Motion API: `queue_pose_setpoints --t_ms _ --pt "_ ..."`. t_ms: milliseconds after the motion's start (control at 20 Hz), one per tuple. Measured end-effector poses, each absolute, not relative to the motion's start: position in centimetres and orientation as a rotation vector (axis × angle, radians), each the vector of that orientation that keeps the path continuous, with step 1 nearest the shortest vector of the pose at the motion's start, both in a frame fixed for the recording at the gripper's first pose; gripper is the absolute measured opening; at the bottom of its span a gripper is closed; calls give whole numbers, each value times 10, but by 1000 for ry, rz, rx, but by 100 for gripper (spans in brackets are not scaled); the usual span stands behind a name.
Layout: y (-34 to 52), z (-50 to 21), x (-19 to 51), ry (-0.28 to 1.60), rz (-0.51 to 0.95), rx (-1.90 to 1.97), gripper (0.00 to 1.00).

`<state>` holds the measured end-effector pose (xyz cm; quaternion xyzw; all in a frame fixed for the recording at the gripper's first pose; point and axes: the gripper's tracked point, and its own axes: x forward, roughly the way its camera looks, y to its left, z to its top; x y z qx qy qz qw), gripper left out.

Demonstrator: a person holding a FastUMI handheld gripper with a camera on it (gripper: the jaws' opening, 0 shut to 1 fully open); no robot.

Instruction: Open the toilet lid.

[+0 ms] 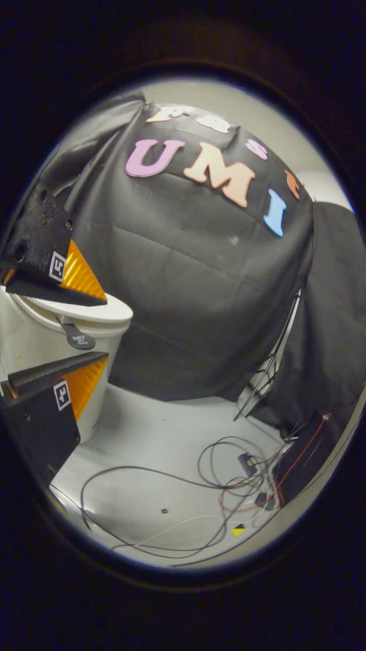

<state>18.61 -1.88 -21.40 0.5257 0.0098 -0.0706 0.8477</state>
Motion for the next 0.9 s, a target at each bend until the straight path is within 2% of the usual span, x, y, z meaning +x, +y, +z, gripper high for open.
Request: queue_pose_setpoints --t_ms 150,250,500,750,900 --pt "-8 -226 205 61 -113 1193 55" --pt "-2 -232 213 76 -89 1228 52" --pt "13 -224 233 115 -39 1264 26" --pt "15 -220 232 93 -51 1265 12" --pt "16 -203 223 45 -20 1223 11"
